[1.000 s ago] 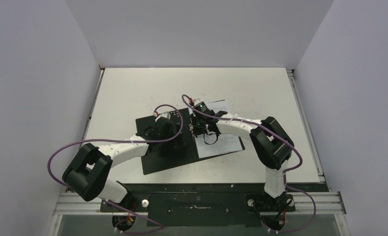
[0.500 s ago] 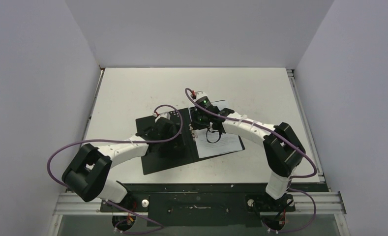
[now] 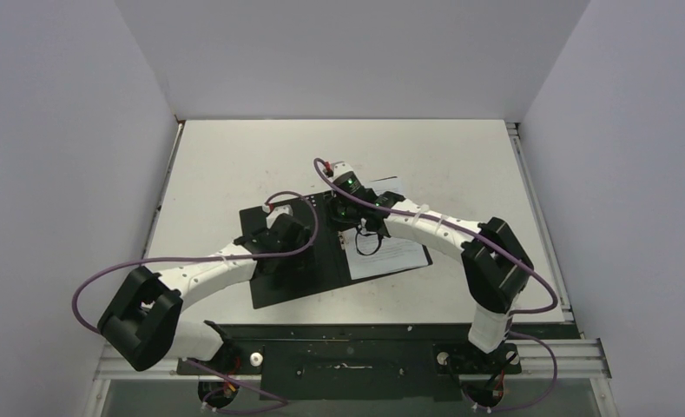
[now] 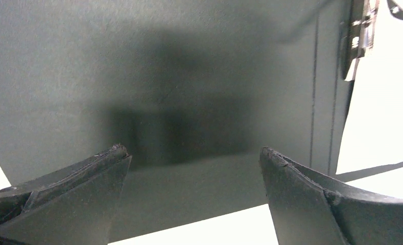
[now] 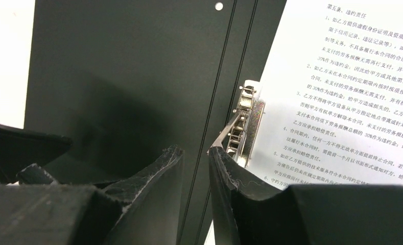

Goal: Put the files into the folder

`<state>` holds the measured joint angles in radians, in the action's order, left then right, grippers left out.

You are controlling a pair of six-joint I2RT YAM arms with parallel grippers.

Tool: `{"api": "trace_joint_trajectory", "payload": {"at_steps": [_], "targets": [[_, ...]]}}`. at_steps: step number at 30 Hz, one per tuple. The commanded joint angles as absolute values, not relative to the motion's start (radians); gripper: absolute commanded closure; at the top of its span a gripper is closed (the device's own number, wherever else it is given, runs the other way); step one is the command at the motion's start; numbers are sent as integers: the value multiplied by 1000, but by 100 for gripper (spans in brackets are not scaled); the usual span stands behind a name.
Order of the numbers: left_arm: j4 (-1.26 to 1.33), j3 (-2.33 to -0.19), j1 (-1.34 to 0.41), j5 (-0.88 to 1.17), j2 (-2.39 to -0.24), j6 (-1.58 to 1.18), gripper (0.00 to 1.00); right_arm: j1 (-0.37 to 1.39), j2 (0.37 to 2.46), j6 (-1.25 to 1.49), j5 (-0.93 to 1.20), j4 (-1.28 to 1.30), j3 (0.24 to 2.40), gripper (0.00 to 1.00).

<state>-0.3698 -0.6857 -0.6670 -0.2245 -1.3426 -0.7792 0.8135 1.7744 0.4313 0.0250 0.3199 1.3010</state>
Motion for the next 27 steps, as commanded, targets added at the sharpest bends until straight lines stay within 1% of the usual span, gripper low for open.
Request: {"api": "trace_joint_trajectory", "payload": {"at_steps": [1, 11, 19, 27], "targets": [[-459, -723, -698, -299, -1343, -801, 0, 822, 1805, 420, 3, 321, 1347, 75], [-473, -663, -722, -300, -1329, -834, 3, 827, 1825, 408, 3, 328, 1353, 78], [-432, -624, -722, -262, -1353, -851, 3, 831, 1827, 397, 3, 344, 1346, 82], [-394, -604, -722, -232, -1396, -870, 3, 837, 1840, 375, -26, 378, 1349, 83]]}}
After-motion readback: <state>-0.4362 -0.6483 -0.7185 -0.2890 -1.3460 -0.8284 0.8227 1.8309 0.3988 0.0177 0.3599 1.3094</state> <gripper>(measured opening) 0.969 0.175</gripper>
